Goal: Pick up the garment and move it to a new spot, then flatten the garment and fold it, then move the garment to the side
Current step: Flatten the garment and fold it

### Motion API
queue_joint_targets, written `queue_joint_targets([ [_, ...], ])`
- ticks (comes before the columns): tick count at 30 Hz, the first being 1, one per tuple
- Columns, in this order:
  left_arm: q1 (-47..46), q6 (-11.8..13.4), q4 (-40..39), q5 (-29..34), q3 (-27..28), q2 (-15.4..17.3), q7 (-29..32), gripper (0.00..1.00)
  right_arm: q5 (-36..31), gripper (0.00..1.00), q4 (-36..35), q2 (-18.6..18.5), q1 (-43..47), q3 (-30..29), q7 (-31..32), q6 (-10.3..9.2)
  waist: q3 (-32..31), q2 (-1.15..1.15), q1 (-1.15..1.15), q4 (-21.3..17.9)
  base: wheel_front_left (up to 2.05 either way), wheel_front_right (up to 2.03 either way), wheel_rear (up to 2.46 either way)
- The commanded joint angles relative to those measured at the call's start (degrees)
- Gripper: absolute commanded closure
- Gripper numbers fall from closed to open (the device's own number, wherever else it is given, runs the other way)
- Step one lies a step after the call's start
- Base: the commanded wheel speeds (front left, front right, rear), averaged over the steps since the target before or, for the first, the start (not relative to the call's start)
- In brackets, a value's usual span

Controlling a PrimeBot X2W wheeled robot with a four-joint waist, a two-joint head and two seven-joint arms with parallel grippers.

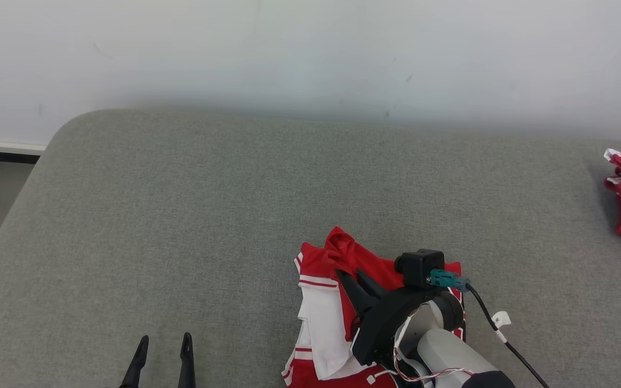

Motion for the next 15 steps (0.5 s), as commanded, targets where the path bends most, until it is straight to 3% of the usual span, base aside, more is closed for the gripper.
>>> queue_joint_targets([
  [1, -0.96, 0.18, 0.10, -0.40, -0.08, -0.09, -0.16, 0.00, 0.62, 1.00, 0.62, 0.17, -0.70, 0.72, -0.70, -0.14, 0.53, 0.00, 0.00, 0.90, 0.00, 0.00, 0.00],
  [9, -1.81, 0.23, 0.87, -0.52, -0.69, -0.09, -0.16, 0.00, 5.43, 1.00, 7.68, 0.17, -4.44, 6.87, -4.37, -0.15, 0.78, 0.00, 0.00, 2.36, 0.00, 0.00, 0.00],
  [10, -1.88, 0.23, 0.98, -0.53, -0.74, -0.09, -0.16, 0.00, 5.72, 0.74, 8.41, 0.17, -4.93, 7.51, -5.09, -0.15, 0.76, 0.00, 0.00, 2.46, 0.00, 0.00, 0.00],
  [11, -1.92, 0.25, 1.06, -0.55, -0.75, -0.10, -0.16, 0.00, 6.26, 0.00, 9.11, 0.18, -5.33, 8.13, -5.42, -0.15, 0.75, 0.00, 0.00, 2.52, 0.00, 0.00, 0.00],
  [15, -1.56, 0.46, 1.32, -0.75, -0.50, -0.10, -0.16, 0.00, 7.82, 0.00, 10.36, 0.17, -7.02, 10.15, -7.57, -0.15, 0.46, 0.00, 0.00, 2.15, 0.00, 0.00, 0.00],
])
